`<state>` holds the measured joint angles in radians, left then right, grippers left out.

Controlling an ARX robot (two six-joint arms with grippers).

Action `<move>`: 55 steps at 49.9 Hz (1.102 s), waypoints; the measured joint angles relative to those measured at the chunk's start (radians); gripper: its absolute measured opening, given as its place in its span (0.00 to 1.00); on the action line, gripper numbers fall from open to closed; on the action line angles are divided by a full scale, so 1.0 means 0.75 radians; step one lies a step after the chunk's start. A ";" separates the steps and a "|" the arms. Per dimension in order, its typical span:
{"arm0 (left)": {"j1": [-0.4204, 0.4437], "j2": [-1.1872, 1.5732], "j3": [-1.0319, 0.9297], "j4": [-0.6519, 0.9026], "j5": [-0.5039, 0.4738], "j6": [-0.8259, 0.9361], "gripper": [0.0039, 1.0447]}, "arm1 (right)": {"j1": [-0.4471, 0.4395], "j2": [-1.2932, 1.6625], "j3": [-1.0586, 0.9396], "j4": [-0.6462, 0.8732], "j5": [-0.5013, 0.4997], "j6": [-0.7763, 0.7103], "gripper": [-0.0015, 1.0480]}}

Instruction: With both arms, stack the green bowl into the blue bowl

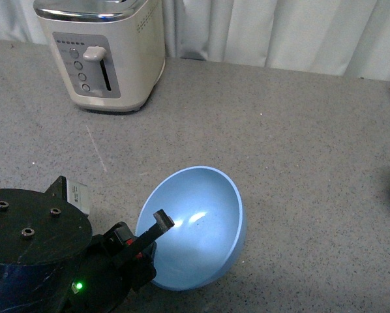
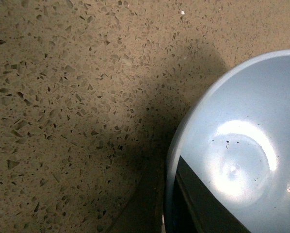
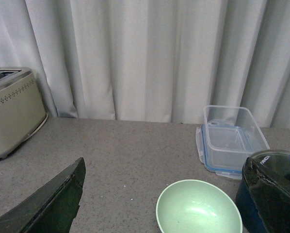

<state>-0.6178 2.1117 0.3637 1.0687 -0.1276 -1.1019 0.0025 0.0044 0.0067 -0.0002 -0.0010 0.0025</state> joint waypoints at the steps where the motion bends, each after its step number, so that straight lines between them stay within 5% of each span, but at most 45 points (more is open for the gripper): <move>1: 0.000 0.000 0.000 -0.001 0.000 0.000 0.04 | 0.000 0.000 0.000 0.000 0.000 0.000 0.91; 5: 0.001 0.004 0.001 -0.001 0.001 -0.002 0.04 | 0.000 0.000 0.000 0.000 0.000 0.000 0.91; 28: 0.093 -0.092 -0.008 0.001 -0.033 -0.003 0.96 | 0.000 0.000 0.000 0.000 0.000 0.000 0.91; 55: 0.641 -0.488 0.051 -0.403 0.058 0.097 0.94 | 0.000 0.000 0.000 0.000 0.000 0.000 0.91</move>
<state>-0.1371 1.7454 0.4023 0.7666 -0.0841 -1.0294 0.0025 0.0044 0.0067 -0.0002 -0.0010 0.0025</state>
